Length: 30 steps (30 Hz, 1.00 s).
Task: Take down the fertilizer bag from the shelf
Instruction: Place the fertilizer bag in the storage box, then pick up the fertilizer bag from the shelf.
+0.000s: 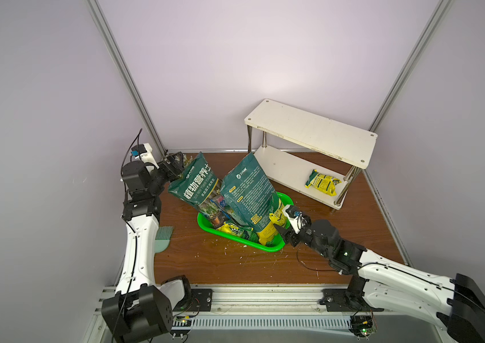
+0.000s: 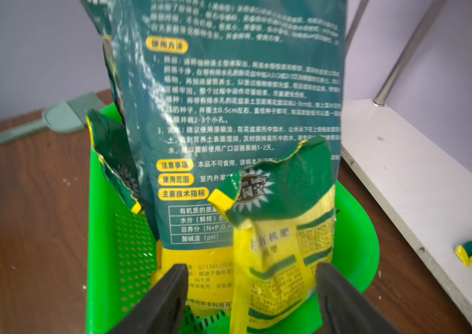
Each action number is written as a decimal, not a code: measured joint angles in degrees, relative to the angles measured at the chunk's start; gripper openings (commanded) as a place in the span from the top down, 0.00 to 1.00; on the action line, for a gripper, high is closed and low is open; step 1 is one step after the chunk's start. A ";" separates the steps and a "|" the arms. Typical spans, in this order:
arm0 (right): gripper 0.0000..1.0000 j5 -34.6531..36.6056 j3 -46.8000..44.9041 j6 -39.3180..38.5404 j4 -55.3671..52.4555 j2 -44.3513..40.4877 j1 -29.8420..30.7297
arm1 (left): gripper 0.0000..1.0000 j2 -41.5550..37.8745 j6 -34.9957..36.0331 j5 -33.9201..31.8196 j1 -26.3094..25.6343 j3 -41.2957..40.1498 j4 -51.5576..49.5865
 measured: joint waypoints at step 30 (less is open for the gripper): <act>0.05 29.86 10.12 52.85 -3.93 24.55 -25.64 | 0.09 0.00 -1.68 2.47 1.77 -0.74 1.79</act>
